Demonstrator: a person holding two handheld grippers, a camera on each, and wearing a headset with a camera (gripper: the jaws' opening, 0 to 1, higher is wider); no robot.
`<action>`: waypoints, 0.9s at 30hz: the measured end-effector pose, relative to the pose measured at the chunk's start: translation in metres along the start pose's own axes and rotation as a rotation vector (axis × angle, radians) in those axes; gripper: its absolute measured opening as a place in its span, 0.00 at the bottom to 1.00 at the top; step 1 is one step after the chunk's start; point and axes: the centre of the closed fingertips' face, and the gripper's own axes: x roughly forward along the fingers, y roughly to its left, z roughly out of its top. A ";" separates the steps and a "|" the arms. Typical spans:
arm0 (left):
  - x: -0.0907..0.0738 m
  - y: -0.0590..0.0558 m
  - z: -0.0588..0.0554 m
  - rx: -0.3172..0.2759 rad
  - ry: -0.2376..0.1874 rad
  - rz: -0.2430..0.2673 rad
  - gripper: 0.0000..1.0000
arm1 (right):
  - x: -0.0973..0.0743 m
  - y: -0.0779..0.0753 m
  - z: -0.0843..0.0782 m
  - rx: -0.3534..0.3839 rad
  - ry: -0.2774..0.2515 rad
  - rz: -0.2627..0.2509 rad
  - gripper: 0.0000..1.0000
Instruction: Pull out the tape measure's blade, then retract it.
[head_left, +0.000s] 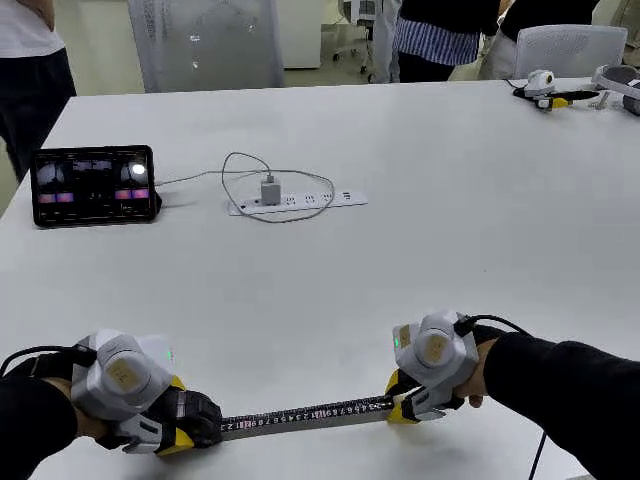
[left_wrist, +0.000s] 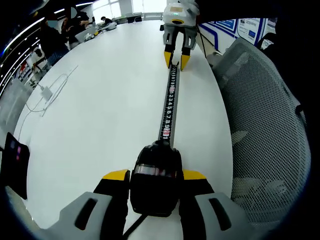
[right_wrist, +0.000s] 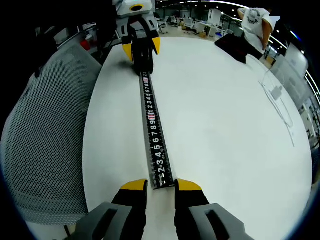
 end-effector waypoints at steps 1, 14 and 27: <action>-0.001 0.000 0.001 -0.009 -0.006 -0.007 0.35 | 0.000 0.001 0.001 -0.015 -0.003 0.000 0.19; -0.012 -0.004 -0.006 0.001 0.001 -0.029 0.60 | -0.014 0.006 0.012 -0.072 -0.032 -0.009 0.28; -0.020 -0.006 -0.002 -0.038 -0.029 -0.034 0.95 | -0.022 0.008 0.008 -0.084 -0.043 -0.012 0.45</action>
